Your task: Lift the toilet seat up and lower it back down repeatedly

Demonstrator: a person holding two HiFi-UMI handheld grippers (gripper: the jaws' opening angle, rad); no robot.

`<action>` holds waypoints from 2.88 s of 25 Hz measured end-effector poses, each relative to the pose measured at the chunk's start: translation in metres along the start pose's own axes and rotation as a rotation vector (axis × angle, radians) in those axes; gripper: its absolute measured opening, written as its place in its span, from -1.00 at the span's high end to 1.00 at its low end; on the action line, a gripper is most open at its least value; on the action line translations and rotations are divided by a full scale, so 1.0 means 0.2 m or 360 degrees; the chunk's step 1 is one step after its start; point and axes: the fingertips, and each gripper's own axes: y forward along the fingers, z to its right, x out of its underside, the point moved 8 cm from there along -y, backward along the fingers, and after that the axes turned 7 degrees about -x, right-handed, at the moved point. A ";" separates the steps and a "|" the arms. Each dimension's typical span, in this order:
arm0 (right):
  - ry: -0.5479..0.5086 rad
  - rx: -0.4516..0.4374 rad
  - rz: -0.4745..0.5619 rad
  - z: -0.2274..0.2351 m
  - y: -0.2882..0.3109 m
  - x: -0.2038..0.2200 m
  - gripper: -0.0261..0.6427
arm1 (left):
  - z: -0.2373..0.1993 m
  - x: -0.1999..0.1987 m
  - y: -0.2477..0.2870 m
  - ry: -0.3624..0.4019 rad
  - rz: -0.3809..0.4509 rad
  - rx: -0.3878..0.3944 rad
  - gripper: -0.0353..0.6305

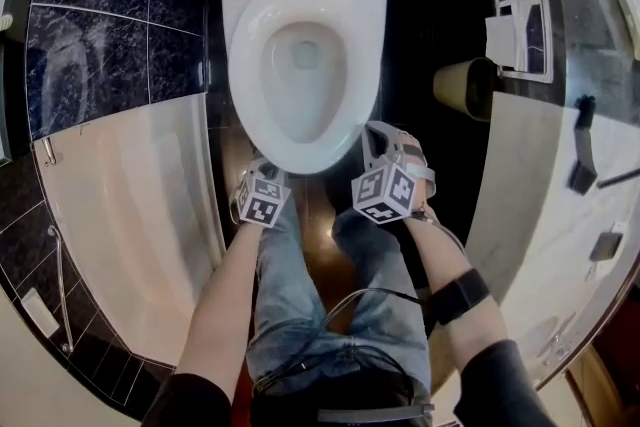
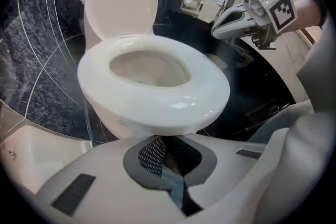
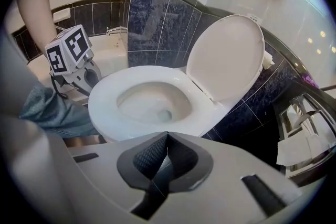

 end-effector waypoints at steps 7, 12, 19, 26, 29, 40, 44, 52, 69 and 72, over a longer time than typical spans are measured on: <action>0.0023 -0.0005 -0.0016 0.01 0.00 0.03 0.87 | -0.01 0.04 0.02 -0.0034 -0.0161 0.0045 0.89; 0.0031 0.0001 -0.0018 0.03 -0.03 0.01 0.87 | -0.04 -0.04 -0.04 -0.0003 -0.0119 0.0029 0.89; 0.0064 0.0029 0.0047 0.10 -0.21 -0.15 0.87 | -0.12 -0.31 -0.39 -0.0163 0.0195 -0.0067 0.89; 0.0152 0.0091 0.0193 0.21 -0.59 -0.40 0.87 | -0.13 -0.58 -0.92 -0.0165 0.0459 -0.0210 0.89; 0.0236 0.0103 0.0270 0.25 -0.77 -0.50 0.87 | -0.14 -0.70 -1.16 -0.0157 0.0574 -0.0269 0.89; 0.0441 0.0204 0.0526 0.42 -1.39 -0.74 0.87 | -0.14 -1.00 -2.00 -0.0140 0.0962 -0.0465 0.89; 0.0463 0.0238 0.0554 0.41 -1.57 -0.77 0.87 | -0.13 -1.00 -2.21 -0.0140 0.1033 -0.0479 0.89; 0.0477 0.0333 0.0641 0.49 -1.80 -0.84 0.87 | -0.14 -1.13 -2.46 -0.0146 0.1205 -0.0494 0.89; 0.0512 0.0343 0.0639 0.41 -1.90 -0.77 0.87 | -0.09 -1.05 -2.55 -0.0136 0.1282 -0.0544 0.89; 0.0509 0.0354 0.0649 0.41 -1.91 -0.78 0.87 | -0.08 -1.06 -2.56 -0.0129 0.1288 -0.0546 0.89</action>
